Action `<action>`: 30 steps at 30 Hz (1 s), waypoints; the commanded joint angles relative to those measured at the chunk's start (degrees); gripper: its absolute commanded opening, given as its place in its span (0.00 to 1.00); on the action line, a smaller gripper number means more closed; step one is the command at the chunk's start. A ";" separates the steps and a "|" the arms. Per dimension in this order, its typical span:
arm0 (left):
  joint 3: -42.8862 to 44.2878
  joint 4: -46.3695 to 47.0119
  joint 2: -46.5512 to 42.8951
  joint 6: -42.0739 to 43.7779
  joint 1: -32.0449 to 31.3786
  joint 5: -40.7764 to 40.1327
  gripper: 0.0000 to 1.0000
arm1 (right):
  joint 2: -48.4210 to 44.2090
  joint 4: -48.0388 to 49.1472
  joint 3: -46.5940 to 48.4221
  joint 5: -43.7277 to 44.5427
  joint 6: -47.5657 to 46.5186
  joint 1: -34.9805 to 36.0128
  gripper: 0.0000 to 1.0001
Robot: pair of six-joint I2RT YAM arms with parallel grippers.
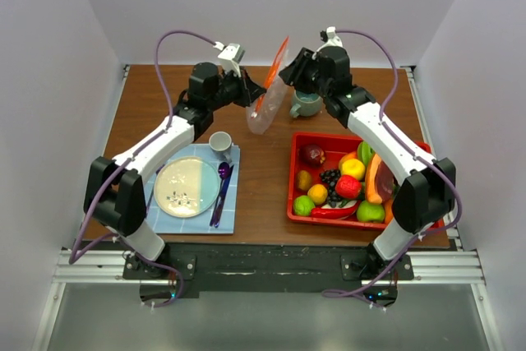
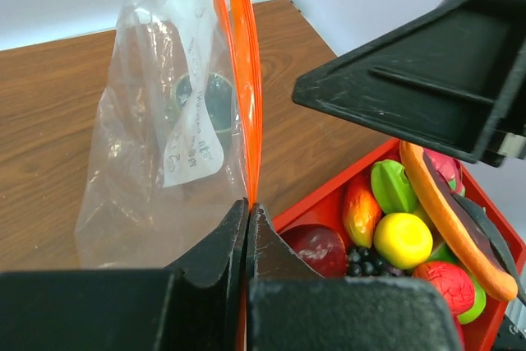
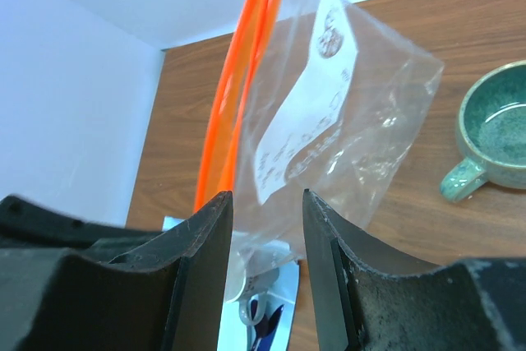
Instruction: Place the food in the zip-top bag and seal the zipper
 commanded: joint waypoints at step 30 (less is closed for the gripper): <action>-2.83 3.07 -5.30 1.29 -1.48 3.86 0.00 | 1.57 2.60 2.10 2.38 2.35 1.73 0.36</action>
